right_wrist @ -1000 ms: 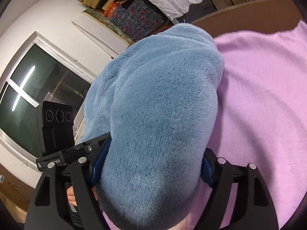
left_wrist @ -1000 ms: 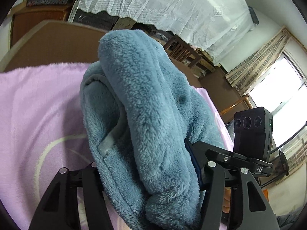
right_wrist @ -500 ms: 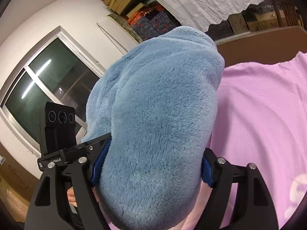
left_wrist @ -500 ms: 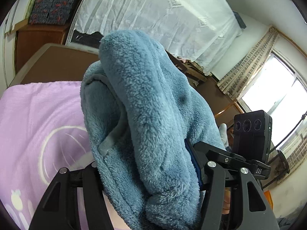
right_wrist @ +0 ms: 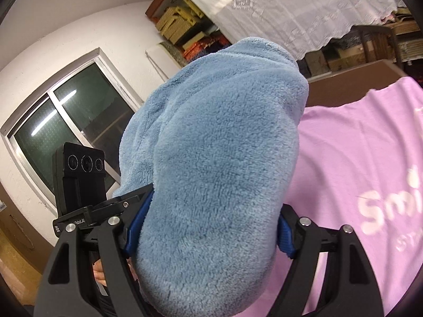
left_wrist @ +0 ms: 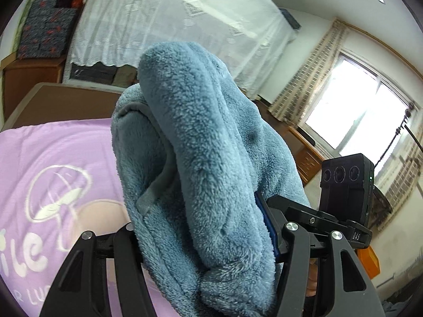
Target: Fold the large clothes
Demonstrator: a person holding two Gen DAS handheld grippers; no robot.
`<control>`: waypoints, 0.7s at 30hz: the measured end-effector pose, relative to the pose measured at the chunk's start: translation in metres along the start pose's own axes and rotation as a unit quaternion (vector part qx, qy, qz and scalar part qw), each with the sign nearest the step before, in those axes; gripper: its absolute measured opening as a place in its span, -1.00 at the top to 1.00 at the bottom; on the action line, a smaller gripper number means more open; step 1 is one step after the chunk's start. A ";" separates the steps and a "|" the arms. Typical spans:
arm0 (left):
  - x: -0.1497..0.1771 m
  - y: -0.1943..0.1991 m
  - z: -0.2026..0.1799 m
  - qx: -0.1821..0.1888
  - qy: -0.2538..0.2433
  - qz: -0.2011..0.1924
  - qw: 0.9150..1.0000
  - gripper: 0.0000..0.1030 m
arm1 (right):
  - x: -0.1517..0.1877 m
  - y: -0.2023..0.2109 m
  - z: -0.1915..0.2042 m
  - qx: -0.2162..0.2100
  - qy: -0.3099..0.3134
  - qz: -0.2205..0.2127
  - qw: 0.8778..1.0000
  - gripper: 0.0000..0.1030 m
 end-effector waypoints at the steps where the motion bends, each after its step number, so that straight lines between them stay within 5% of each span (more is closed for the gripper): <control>1: 0.002 -0.002 -0.009 0.004 -0.005 0.002 1.000 -0.20 | 0.003 0.010 0.000 0.004 0.000 -0.006 1.000 -0.46; 12: 0.030 -0.047 -0.089 0.054 -0.057 0.031 0.996 -0.21 | 0.037 0.122 -0.023 0.057 -0.016 -0.064 0.996 -0.47; 21: 0.040 -0.090 -0.103 0.068 -0.061 0.058 0.994 -0.21 | 0.049 0.154 -0.057 0.079 -0.042 -0.081 0.993 -0.47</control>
Point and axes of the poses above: each gripper's, at about its wrist camera, not at the fingertips, and y roughly against the way its jaws point, z to its left, x to its underside, the point moved 6 cm from there along -y, roughly the way its jaws point, and after that the axes turned 1 degree about y, right-handed, at the moved point
